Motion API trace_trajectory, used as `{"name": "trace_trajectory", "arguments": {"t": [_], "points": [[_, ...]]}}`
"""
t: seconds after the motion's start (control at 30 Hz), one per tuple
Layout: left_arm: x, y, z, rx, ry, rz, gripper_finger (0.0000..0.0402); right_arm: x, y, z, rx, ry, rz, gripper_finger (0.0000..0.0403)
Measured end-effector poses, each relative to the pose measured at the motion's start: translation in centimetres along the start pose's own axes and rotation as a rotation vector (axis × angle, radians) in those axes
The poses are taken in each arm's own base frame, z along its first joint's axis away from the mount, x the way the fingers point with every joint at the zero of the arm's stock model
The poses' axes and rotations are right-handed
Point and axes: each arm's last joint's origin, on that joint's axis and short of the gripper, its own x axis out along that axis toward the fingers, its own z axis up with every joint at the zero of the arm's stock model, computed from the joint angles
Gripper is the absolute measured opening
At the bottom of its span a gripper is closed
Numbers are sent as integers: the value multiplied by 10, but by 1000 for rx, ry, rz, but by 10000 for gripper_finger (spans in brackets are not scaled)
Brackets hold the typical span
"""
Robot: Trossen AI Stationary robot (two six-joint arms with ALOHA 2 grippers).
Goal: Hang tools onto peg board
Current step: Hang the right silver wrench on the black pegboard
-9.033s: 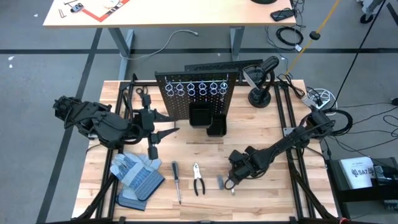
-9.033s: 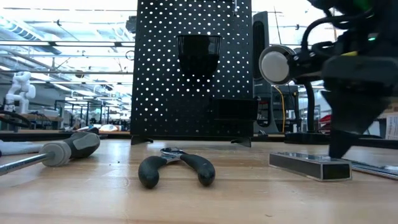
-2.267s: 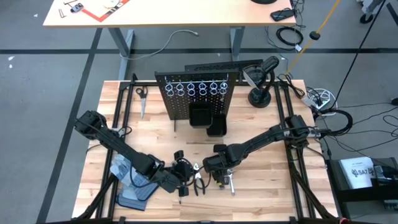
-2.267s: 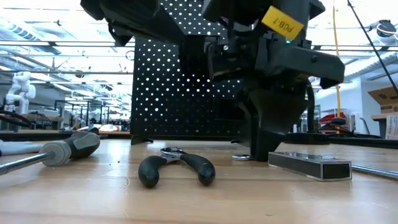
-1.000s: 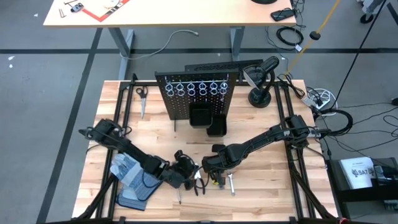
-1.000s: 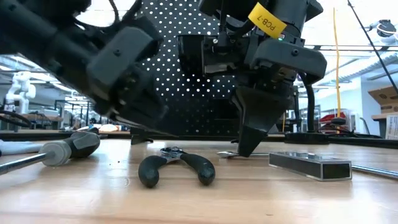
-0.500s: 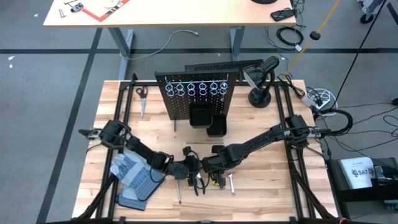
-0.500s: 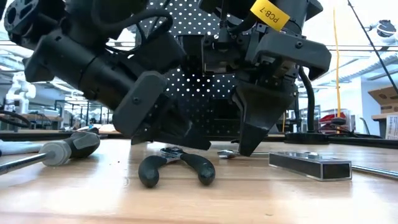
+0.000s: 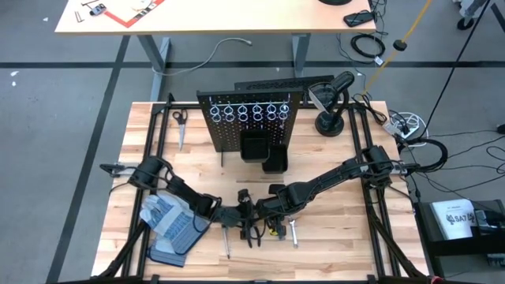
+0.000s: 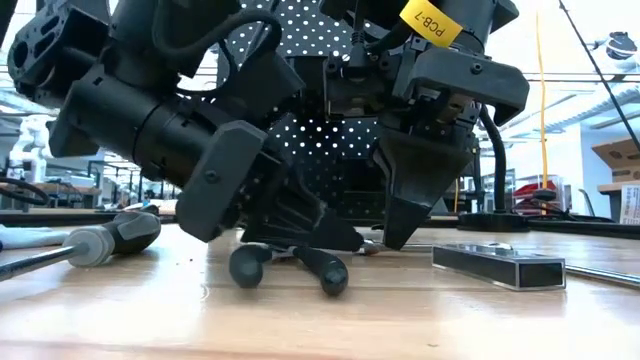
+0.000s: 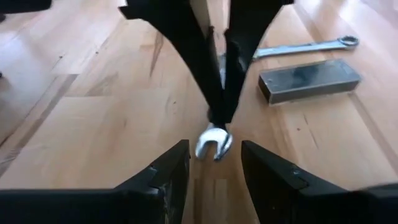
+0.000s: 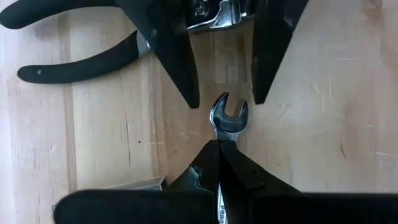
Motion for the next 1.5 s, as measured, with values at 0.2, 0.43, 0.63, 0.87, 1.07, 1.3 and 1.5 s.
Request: {"name": "trace_trajectory", "arguments": {"t": [0.2,0.43,0.63,0.87,1.07,1.3,1.5], "points": [[11,-4,0,18,-15,-9,156,0,0,0,1,0,4,0],[20,-7,-8,26,13,0,155,0,1,0,5,-1,8,0],[21,-5,-11,16,36,6,147,-1,1,0,8,0,7,0],[22,-3,-13,-10,67,-9,48,0,1,-1,8,1,5,0],[22,-1,-14,-21,73,0,10,0,1,-1,12,0,4,0],[23,1,-13,-29,66,9,4,-5,2,0,12,-9,-2,0],[23,2,-12,-32,59,23,3,-32,9,4,-6,-89,4,4]]}}
